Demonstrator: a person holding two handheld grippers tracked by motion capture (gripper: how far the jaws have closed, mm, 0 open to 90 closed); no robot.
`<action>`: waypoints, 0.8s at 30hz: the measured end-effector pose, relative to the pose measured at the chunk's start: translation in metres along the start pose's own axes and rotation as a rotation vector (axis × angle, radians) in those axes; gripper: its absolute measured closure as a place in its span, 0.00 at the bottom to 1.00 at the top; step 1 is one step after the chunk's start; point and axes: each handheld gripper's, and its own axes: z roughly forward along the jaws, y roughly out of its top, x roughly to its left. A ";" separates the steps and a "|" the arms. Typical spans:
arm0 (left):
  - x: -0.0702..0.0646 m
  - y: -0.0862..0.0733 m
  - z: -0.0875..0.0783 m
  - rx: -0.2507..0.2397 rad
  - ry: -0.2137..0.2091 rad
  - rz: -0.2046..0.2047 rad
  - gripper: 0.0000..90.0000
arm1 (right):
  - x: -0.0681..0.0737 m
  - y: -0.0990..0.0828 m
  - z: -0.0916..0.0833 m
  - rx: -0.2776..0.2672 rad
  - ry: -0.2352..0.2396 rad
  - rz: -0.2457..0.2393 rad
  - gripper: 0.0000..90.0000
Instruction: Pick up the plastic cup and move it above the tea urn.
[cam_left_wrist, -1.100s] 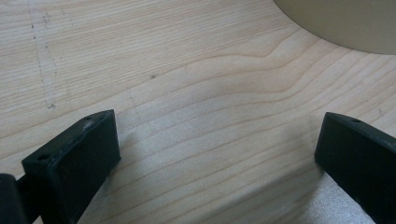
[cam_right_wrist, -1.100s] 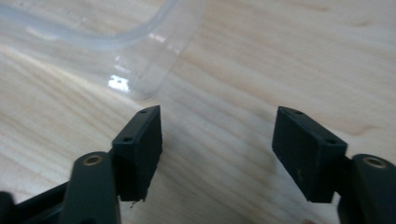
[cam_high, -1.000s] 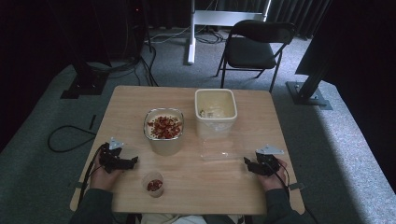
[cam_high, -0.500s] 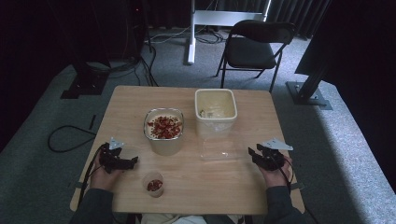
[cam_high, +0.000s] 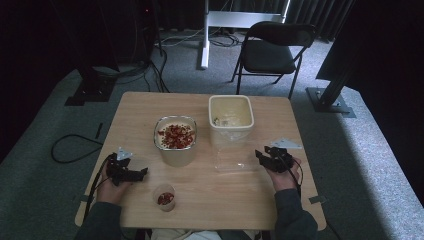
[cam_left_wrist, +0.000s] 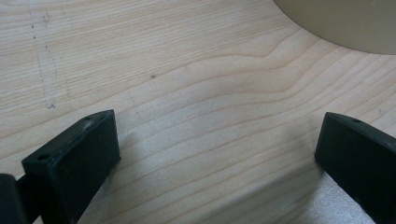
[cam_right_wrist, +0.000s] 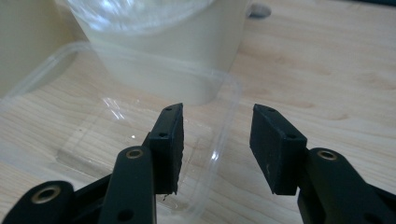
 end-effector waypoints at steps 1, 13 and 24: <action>0.000 0.000 0.000 0.000 0.000 0.000 0.00 | 0.000 0.000 0.004 0.011 0.001 0.002 0.61; 0.000 0.000 0.000 0.000 0.000 0.001 0.00 | -0.010 -0.006 0.030 0.114 0.041 0.068 0.87; 0.000 0.000 0.000 0.000 0.000 0.000 0.00 | -0.012 0.000 0.003 -0.001 0.075 0.107 0.96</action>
